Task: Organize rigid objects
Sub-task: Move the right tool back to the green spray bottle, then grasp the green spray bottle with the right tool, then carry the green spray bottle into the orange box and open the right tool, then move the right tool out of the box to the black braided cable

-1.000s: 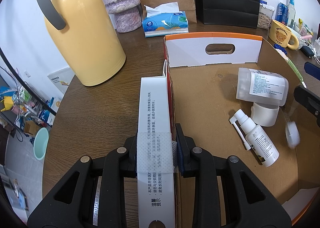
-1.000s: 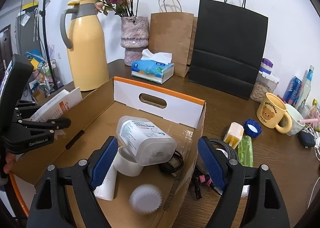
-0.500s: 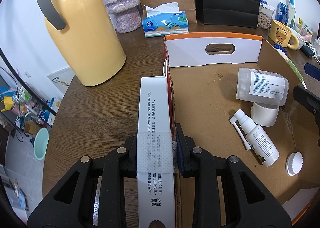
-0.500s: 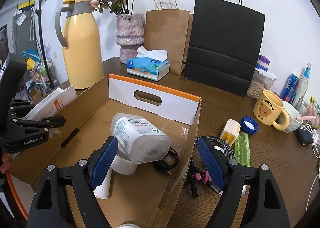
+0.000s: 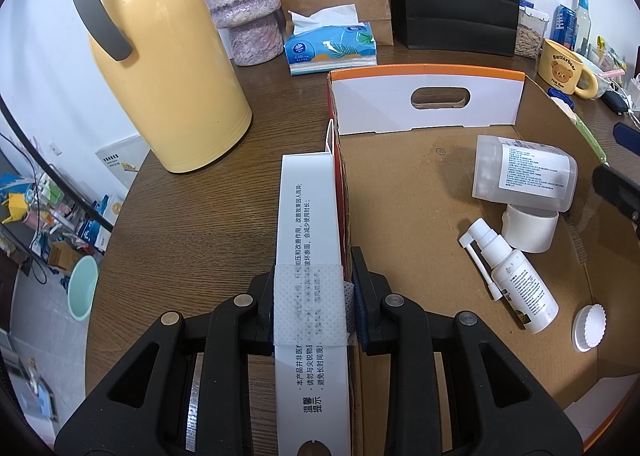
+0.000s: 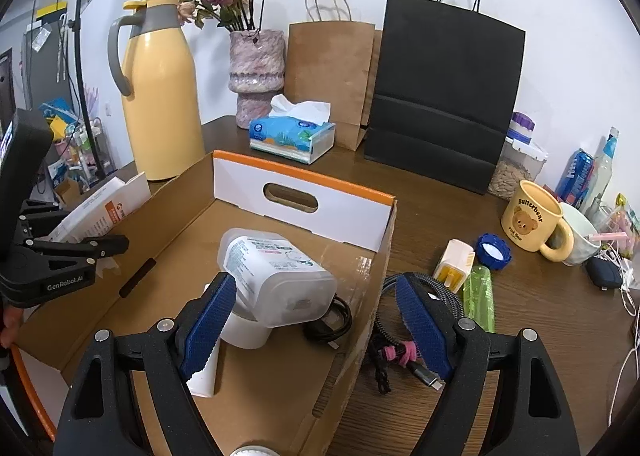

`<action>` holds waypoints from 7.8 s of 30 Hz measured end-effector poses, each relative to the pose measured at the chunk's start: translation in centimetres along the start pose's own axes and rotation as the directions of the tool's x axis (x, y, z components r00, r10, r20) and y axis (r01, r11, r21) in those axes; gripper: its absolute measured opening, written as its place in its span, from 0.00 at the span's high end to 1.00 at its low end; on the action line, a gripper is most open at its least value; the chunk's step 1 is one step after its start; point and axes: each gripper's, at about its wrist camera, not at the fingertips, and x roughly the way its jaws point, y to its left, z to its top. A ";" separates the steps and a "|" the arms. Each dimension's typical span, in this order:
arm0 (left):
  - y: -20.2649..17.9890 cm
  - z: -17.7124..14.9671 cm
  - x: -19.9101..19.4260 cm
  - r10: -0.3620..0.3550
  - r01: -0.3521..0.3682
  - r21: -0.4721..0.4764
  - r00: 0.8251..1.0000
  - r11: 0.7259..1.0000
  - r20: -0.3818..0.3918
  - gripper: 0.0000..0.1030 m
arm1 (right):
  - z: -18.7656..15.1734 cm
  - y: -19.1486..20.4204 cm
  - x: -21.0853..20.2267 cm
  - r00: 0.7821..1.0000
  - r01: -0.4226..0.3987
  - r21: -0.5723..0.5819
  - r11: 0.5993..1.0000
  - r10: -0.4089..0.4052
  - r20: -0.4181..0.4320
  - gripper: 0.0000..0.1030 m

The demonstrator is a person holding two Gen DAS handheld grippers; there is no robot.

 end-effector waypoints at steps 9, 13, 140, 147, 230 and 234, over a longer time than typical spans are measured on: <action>0.0 0.0 0.0 0.000 0.000 0.000 1.000 1.000 0.000 0.77 | 0.1 -3.3 -1.3 0.997 0.079 0.058 0.995 -0.080 0.018 0.16; 0.0 0.0 0.0 -0.001 0.001 -0.001 1.000 1.000 0.000 0.77 | -0.3 -5.3 -1.7 0.992 0.128 0.088 0.988 -0.129 0.009 0.16; 0.0 0.0 0.0 -0.002 0.002 0.000 1.000 1.000 0.000 0.77 | 2.9 -1.4 0.3 0.997 -0.075 0.024 0.997 0.074 0.019 0.66; 0.0 0.0 0.0 -0.001 0.001 0.000 1.000 1.000 0.000 0.77 | 3.8 0.6 1.8 0.996 -0.090 -0.033 0.995 0.089 -0.020 0.66; -0.1 0.3 0.0 0.004 -0.004 0.004 1.000 1.000 0.003 0.77 | 0.5 -7.5 0.8 0.982 0.166 0.066 0.984 -0.159 -0.101 0.10; -0.1 0.4 0.1 0.003 -0.003 0.004 1.000 1.000 0.001 0.77 | -1.0 -9.0 0.7 0.973 0.198 0.080 0.977 -0.186 -0.140 0.10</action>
